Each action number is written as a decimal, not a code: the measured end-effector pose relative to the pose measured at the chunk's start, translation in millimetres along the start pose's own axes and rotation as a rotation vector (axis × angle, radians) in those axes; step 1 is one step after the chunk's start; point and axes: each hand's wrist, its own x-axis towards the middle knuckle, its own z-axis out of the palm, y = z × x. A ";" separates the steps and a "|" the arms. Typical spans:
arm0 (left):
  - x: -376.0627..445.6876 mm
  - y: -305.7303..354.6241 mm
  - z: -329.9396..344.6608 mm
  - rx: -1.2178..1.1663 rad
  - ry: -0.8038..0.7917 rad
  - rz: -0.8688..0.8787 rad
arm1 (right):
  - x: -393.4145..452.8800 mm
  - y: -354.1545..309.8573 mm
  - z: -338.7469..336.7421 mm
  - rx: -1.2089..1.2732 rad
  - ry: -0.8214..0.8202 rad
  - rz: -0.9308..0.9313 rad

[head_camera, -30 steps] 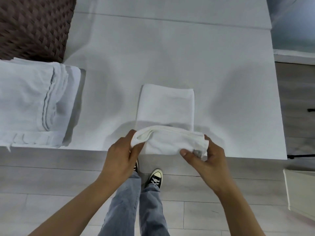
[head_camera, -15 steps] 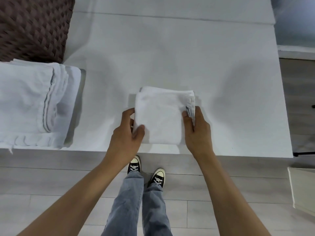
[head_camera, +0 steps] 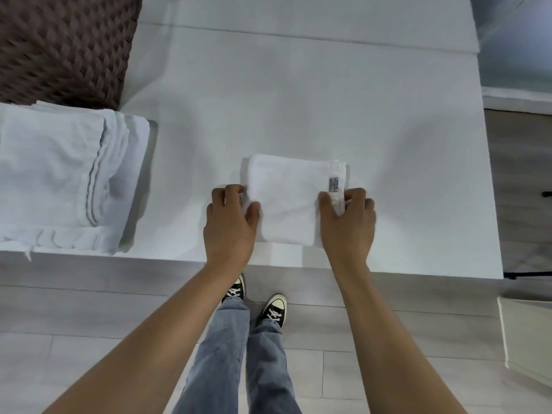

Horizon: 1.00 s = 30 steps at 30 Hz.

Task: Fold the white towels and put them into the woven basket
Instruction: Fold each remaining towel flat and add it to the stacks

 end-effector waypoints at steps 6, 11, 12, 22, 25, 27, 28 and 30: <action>-22.8 4.3 -7.4 -0.106 -0.139 -0.178 | -27.3 2.9 -22.2 0.040 -0.164 0.262; -49.5 5.0 -25.9 -0.180 -0.269 -0.277 | -35.2 10.0 -43.8 0.174 -0.332 0.472; -54.9 4.3 -30.0 -0.201 -0.271 -0.279 | -37.9 11.0 -48.2 0.227 -0.390 0.528; -93.9 3.2 -90.7 -0.298 -0.240 -0.269 | -78.0 -13.2 -80.9 0.317 -0.447 0.318; -94.7 0.4 -117.3 -0.354 -0.184 -0.284 | -83.3 -41.9 -81.9 0.244 -0.448 0.206; -94.1 -4.8 -135.9 -0.402 -0.150 -0.298 | -85.2 -64.8 -80.5 0.235 -0.461 0.136; -93.4 -8.3 -144.6 -0.434 -0.135 -0.306 | -86.3 -77.3 -79.7 0.238 -0.478 0.106; -90.5 -16.9 -163.3 -0.496 -0.102 -0.324 | -89.2 -104.2 -76.4 0.243 -0.531 0.054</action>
